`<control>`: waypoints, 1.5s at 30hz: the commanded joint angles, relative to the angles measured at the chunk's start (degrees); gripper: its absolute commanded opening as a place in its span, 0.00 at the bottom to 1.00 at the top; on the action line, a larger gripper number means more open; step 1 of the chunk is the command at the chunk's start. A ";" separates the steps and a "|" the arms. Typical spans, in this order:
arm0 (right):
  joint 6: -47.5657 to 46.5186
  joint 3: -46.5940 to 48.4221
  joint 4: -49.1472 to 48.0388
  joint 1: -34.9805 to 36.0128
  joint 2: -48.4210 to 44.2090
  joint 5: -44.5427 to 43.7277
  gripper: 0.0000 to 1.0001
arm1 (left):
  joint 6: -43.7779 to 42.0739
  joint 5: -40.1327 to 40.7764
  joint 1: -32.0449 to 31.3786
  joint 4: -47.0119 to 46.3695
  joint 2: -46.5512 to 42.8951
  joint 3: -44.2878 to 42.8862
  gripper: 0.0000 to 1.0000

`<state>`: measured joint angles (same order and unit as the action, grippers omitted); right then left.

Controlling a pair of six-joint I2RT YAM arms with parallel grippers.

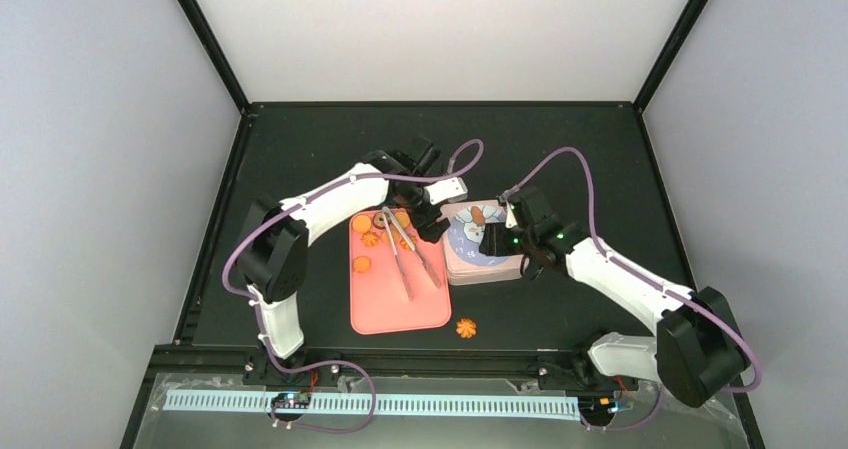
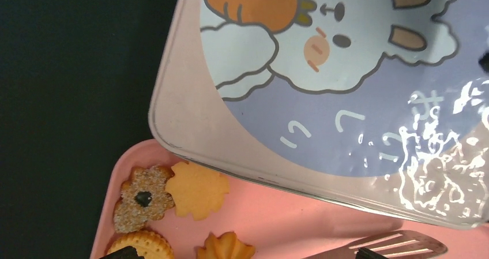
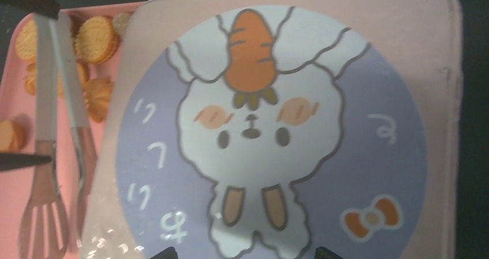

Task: Pack the cookies
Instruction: Press the box lid onto the packing box.

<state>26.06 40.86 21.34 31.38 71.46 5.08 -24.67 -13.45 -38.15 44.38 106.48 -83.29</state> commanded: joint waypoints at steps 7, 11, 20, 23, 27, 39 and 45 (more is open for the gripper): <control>3.60 2.39 -1.07 7.21 0.96 1.39 0.63 | 1.37 -2.22 3.29 2.82 -3.55 -4.63 0.99; 4.56 1.40 -3.16 8.82 2.69 2.60 0.62 | 1.62 -2.02 4.01 2.50 -3.87 -3.64 0.99; 5.18 -1.67 -7.05 9.66 9.50 4.75 0.61 | 1.64 -2.19 5.02 1.74 -4.68 -2.78 0.99; 5.04 -2.50 -7.60 9.59 11.12 4.27 0.60 | 1.55 -2.10 5.19 1.70 -4.74 -2.58 0.99; 4.72 -2.51 -7.16 9.65 11.60 3.29 0.60 | 1.55 -2.02 5.38 1.31 -4.78 -2.13 0.99; 2.97 1.50 -0.13 9.66 4.82 -5.14 0.68 | 1.60 -2.59 5.50 1.56 -5.39 -1.53 0.99; 1.65 3.91 4.68 8.90 -0.27 -12.24 1.00 | 1.57 -3.40 7.35 1.08 -7.24 -0.12 0.99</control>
<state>28.64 42.81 18.57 40.53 74.35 -0.25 -23.62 -15.57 -32.62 45.67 102.67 -84.40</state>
